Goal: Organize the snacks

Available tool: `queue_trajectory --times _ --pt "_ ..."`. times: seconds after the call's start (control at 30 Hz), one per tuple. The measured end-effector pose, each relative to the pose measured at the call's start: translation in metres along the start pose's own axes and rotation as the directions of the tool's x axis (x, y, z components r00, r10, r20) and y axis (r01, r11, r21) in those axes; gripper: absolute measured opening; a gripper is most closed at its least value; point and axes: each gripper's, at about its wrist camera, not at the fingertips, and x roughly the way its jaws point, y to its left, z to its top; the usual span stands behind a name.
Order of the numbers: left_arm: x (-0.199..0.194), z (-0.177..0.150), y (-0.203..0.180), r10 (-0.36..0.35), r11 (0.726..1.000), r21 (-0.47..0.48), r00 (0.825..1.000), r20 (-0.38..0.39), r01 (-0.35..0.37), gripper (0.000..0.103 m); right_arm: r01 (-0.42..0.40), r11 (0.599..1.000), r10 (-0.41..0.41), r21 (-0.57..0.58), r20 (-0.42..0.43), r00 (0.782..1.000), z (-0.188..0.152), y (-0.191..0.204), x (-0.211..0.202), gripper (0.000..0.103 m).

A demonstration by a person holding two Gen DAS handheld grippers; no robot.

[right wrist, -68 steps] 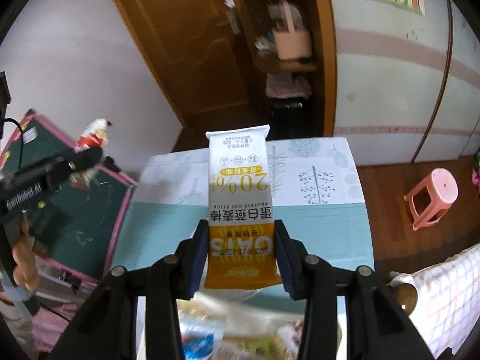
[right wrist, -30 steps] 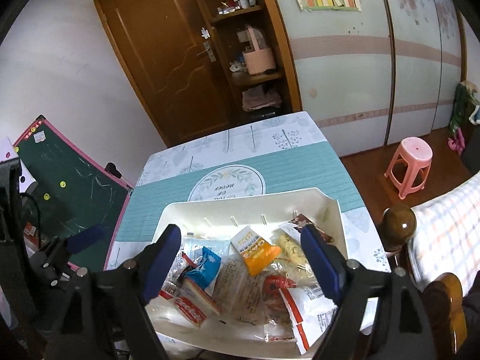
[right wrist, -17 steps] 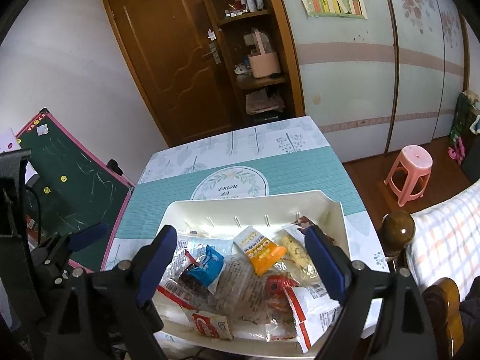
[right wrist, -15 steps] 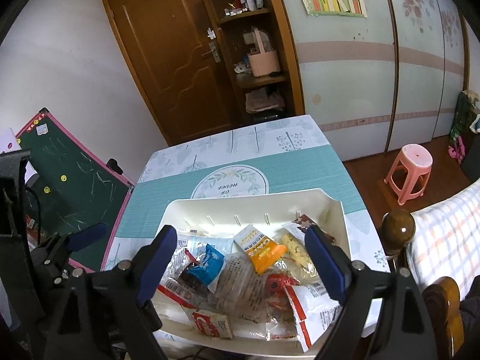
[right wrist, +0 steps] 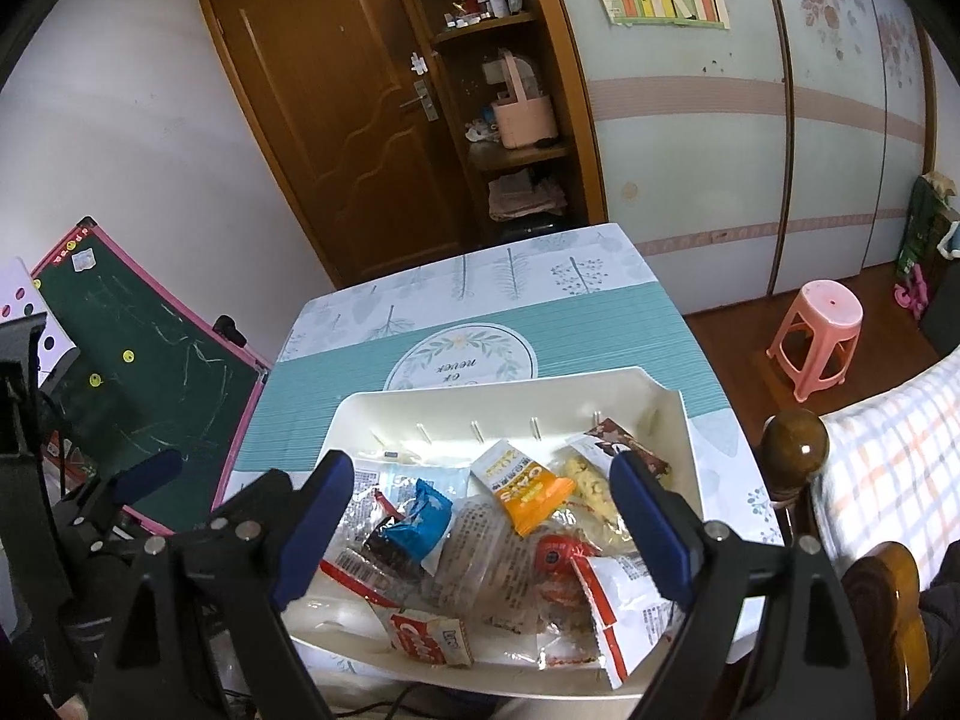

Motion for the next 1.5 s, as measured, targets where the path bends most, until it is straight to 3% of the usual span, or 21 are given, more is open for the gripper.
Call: queue_trajectory --times 0.37,1.5 --pt "-0.017 0.004 0.016 0.057 0.998 -0.025 0.996 0.062 -0.055 0.103 0.019 0.997 -0.019 -0.075 0.005 1.0 0.001 0.022 -0.005 0.088" --pt "-0.007 0.003 0.042 0.056 0.996 -0.066 0.998 0.029 -0.054 0.103 0.035 0.992 -0.039 -0.122 -0.028 0.999 0.008 0.05 0.018 0.088"
